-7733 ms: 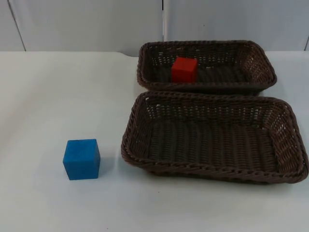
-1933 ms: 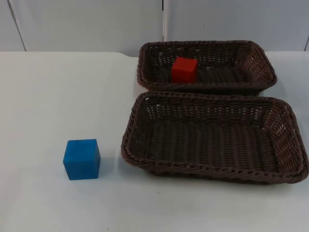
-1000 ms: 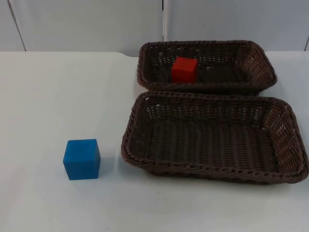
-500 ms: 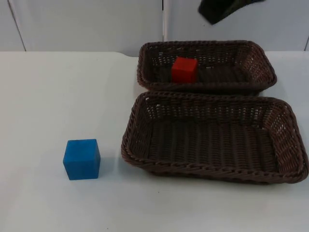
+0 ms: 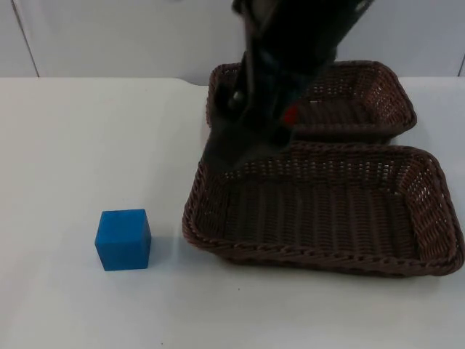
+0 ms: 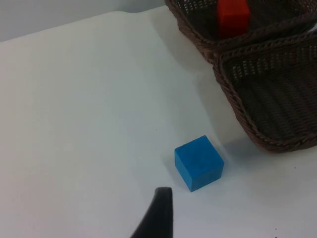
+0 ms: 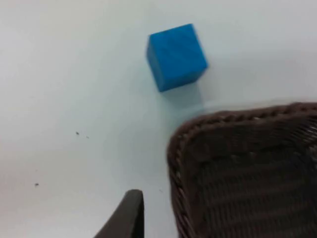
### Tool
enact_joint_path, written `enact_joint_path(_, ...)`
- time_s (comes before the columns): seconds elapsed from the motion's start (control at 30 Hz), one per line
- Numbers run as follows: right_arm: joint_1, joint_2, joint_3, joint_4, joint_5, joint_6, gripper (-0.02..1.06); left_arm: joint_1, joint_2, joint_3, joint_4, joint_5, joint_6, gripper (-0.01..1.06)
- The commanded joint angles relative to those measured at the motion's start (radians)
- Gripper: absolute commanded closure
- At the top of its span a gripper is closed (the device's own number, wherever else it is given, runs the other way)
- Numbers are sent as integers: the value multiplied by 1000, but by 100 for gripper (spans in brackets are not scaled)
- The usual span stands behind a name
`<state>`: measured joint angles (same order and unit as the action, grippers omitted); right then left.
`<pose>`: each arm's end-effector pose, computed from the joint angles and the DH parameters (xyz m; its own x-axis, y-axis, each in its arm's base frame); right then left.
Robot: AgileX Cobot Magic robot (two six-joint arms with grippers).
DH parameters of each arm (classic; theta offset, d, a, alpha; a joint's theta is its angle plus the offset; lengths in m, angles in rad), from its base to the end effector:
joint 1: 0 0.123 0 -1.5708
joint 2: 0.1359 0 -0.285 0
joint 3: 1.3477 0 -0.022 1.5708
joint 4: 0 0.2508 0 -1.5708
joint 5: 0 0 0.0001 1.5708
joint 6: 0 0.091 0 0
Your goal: Pick up one cube with the left hand and place it into the upper basket. Pick up one cube with the right hand and place it into the lower basket.
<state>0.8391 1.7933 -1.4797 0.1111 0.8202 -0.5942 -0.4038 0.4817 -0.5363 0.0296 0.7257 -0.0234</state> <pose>0.2583 0.2987 0.2766 -0.1207 -0.8734 -0.4718 -0.9539 0.2336 -0.1884 0.0823 -0.0332 0.2950 -0.5073 0.2154 -0.8344 0.3771 0.9261 0.0098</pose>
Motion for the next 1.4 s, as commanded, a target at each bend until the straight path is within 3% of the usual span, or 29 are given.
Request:
enact_joint_path(0.0, 8, 39, -5, 54, -33, -55, -1, -1, -4, 3, 6, -7, -8, 22)
enact_joint_path(0.13, 10, 125, -18, 197, -79, -199, -1, -1, -4, 3, 6, -7, -8, 22)
enact_joint_path(0.27, 11, 214, -104, 233, -75, -226, -1, -1, -4, 3, 6, -7, -8, 22)
enact_joint_path(0.37, 11, 287, -187, 233, -67, -233, -1, -1, -4, 3, 7, -9, -8, 22)
enact_joint_path(0.67, 11, 543, -494, 233, 76, -240, -1, -1, -4, 3, 10, -9, -8, 22)
enact_joint_path(0.87, 23, 613, -561, 233, 89, -256, -1, -1, -4, 3, 11, -9, -8, 22)
enact_joint_path(1.37, 43, 713, -572, 232, -8, -262, -1, -1, -4, 3, 27, -9, -8, 22)
